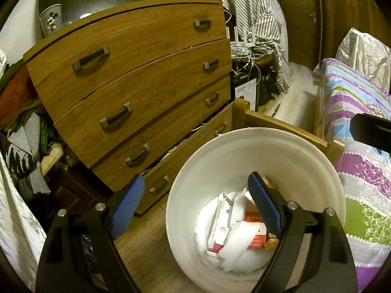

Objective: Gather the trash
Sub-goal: 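Move both tools back to the bedspread toward the remaining trash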

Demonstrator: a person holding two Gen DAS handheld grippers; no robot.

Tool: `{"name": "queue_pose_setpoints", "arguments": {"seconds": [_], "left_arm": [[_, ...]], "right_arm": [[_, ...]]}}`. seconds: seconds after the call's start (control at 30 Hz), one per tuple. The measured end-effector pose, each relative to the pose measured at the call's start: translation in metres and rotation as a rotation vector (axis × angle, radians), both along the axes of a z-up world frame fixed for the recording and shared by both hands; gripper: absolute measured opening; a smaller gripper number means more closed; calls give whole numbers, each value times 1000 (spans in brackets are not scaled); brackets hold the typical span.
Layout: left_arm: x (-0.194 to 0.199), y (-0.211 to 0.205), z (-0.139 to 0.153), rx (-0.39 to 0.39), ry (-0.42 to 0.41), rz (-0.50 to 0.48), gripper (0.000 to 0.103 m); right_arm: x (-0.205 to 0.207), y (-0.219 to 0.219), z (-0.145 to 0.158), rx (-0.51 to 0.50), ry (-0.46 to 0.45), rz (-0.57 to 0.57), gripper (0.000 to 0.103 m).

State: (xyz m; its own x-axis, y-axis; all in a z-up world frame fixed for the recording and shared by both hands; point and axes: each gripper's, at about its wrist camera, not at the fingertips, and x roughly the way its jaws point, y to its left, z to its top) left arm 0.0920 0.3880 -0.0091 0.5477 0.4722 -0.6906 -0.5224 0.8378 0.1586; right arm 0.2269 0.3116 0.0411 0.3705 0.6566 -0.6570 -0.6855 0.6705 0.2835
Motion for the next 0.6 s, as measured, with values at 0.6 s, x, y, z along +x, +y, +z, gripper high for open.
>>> {"name": "queue_pose_setpoints", "arguments": {"seconds": [0.6], "left_arm": [[5, -93, 27, 1, -93, -97, 91]], "right_arm": [[-61, -145, 8, -78, -539, -365, 64]]}}
